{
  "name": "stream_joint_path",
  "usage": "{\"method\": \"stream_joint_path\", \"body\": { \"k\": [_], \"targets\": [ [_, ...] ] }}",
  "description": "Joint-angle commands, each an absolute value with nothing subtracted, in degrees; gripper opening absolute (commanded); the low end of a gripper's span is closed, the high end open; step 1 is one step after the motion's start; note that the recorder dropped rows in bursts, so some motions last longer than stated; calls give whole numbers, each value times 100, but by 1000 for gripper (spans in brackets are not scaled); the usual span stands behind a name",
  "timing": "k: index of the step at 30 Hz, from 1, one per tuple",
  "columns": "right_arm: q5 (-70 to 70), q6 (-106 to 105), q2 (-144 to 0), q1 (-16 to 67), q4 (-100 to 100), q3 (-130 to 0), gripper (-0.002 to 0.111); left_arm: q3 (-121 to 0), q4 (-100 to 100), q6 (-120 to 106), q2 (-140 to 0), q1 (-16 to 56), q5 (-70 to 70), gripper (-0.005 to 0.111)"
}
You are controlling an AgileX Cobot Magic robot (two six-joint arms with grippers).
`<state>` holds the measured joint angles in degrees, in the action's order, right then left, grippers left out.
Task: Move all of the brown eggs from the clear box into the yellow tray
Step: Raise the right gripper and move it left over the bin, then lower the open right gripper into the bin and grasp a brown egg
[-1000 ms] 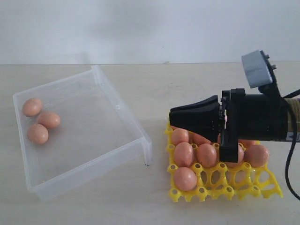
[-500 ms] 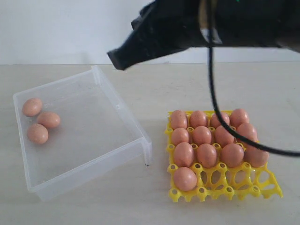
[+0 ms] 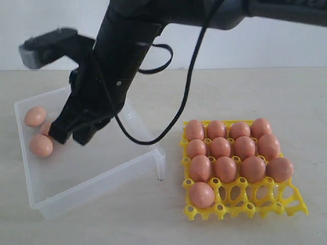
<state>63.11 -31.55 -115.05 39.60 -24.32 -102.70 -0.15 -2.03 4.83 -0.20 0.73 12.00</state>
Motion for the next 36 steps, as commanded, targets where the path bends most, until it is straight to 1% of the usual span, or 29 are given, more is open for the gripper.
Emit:
{"method": "stream_joint_path", "body": {
  "k": [1,4,6,10,17,19,26,29,30,33,36],
  "targets": [
    [6996,-3446,-12043,3942,-2473,-10742,0,0,-211,493,0,62,1200,4],
    [6996,-3446,-12254,3942,-2473,-10944,0,0,-211,493,0,62,1186,4],
    [6546,-3416,-12324,3942,-2496,-11100,0,0,-211,493,0,62,1186,4],
    [5500,-2664,-12571,3942,-2522,-11535,0,0,-211,493,0,62,1186,4],
    [5576,-2247,-13530,3930,-2498,-12579,0,0,-211,493,0,62,1186,4],
    [5127,-2222,-13651,3930,-2512,-12692,0,0,-211,493,0,62,1197,4],
    [2736,-2177,-13909,3930,-2635,-12679,0,0,-211,493,0,62,1197,4],
    [2426,-2177,-14135,3930,-2728,-12679,0,0,-211,493,0,62,1186,4],
    [2516,-2157,-14242,3930,-2751,-12707,1,0,-211,493,0,62,1186,4],
    [2870,-1999,-14488,3850,-3115,-12936,9,0,-211,493,0,62,1186,4],
    [2777,-1999,-14729,3850,-3109,-13312,15,0,-211,493,0,62,1186,4]
  ]
}}
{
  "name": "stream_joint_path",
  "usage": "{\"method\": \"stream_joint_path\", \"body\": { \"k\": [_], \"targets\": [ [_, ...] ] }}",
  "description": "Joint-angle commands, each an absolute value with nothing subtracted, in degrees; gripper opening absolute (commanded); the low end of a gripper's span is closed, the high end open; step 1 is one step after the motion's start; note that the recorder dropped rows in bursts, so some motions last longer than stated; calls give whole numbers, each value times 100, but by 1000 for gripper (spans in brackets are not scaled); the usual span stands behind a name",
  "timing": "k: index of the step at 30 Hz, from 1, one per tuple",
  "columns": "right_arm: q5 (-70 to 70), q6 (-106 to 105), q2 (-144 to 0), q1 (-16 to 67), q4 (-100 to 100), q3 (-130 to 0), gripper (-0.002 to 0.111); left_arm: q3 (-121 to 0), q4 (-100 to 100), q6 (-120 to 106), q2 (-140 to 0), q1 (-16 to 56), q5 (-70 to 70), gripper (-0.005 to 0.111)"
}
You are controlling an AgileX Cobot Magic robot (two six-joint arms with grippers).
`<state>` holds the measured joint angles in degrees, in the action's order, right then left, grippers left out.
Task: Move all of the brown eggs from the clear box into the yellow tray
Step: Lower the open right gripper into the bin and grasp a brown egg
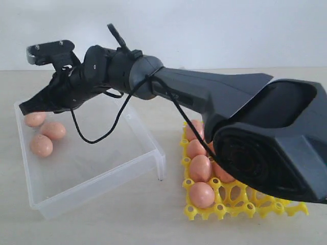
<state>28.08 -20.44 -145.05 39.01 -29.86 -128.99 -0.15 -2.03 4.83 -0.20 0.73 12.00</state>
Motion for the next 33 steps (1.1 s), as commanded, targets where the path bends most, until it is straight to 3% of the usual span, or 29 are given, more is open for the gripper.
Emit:
{"method": "stream_joint_path", "body": {
  "k": [1,10,16,22,29,33],
  "targets": [
    [2685,-1971,-14809,3850,-3155,-13433,16,0,-211,493,0,62,1186,4],
    [2061,-2616,-15407,3850,-3611,-13730,19,0,-211,493,0,62,1186,4],
    [2520,-3647,-15405,3884,-3624,-13730,51,0,-211,493,0,62,1186,4],
    [2350,-3979,-15405,3884,-3633,-13730,51,0,-211,493,0,62,1186,4],
    [3625,-5315,-15405,3884,-3633,-13730,51,0,-211,493,0,62,1186,4],
    [3578,-5508,-15405,3884,-3586,-13730,51,0,-211,493,0,62,1186,4]
  ]
}}
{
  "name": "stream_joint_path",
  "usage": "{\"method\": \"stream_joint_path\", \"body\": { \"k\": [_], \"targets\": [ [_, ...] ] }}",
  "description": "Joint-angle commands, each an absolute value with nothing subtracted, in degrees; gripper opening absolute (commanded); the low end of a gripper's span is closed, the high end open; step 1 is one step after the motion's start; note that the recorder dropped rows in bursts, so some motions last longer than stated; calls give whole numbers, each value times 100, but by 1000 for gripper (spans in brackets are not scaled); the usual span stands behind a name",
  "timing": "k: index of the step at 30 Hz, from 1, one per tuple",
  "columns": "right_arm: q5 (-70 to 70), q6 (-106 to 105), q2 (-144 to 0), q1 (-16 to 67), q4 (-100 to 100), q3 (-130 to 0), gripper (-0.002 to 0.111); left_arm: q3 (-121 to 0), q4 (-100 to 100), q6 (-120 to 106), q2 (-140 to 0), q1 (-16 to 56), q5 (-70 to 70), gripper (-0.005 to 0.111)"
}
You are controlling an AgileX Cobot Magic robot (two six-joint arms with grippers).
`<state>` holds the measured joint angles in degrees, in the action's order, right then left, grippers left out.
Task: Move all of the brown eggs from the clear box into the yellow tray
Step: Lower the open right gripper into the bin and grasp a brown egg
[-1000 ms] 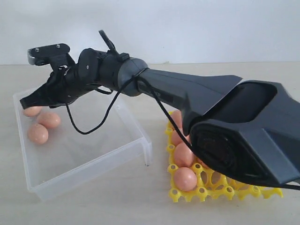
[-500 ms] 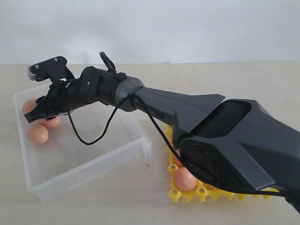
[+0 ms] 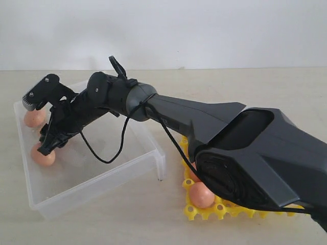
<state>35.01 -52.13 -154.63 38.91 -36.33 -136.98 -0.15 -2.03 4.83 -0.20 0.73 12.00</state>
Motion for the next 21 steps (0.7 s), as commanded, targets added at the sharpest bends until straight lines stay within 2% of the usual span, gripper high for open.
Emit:
{"method": "stream_joint_path", "body": {
  "k": [1,8,10,15,21],
  "targets": [
    [3505,-5508,-15405,3884,-3586,-13730,51,0,-211,493,0,62,1186,4],
    [3487,-5763,-15405,3884,-3699,-13730,51,0,-211,493,0,62,1186,4],
    [3500,-5778,-15405,3884,-3738,-13730,46,0,-211,493,0,62,1186,4],
    [3721,-5778,-15405,3884,-3759,-13730,23,0,-211,493,0,62,1186,4],
    [3796,-5778,-15405,3884,-3771,-13730,21,0,-211,493,0,62,1186,4]
  ]
}}
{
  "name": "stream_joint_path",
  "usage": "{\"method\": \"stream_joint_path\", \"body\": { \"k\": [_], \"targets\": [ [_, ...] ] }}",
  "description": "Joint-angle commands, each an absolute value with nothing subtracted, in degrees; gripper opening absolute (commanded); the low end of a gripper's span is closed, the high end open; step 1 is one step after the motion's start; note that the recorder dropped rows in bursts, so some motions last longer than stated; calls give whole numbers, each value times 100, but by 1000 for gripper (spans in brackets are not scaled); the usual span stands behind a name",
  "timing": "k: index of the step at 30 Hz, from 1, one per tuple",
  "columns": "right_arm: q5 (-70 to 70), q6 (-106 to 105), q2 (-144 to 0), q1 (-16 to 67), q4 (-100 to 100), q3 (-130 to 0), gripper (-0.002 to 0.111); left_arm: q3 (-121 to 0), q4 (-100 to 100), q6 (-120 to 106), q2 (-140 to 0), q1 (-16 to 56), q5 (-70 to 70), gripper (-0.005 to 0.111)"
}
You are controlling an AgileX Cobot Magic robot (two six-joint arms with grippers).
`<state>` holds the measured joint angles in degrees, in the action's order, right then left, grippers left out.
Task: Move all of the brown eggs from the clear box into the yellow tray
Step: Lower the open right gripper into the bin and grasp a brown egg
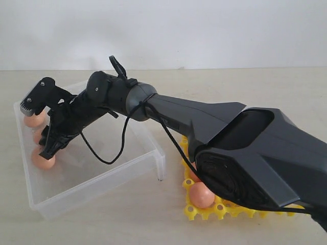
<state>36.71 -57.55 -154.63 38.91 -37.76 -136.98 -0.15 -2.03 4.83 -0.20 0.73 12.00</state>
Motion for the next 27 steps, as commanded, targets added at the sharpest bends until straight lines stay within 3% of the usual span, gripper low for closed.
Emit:
{"method": "stream_joint_path", "body": {
  "k": [1,5,8,15,22,27],
  "targets": [
    [3785,-5778,-15405,3884,-3773,-13730,21,0,-211,493,0,62,1186,4],
    [3796,-5556,-15352,3884,-3784,-13730,14,0,-211,493,0,62,1186,4],
    [3796,-5335,-15270,3884,-3772,-13730,-1,0,-211,493,0,62,1186,4],
    [4188,-5241,-15250,3884,-3518,-13730,0,0,-211,493,0,62,1186,4],
    [5638,-5129,-15250,3884,-2674,-13730,0,0,-211,493,0,62,1186,4],
    [5600,-4444,-15250,3884,-1745,-13730,0,0,-211,493,0,62,1186,4]
  ]
}}
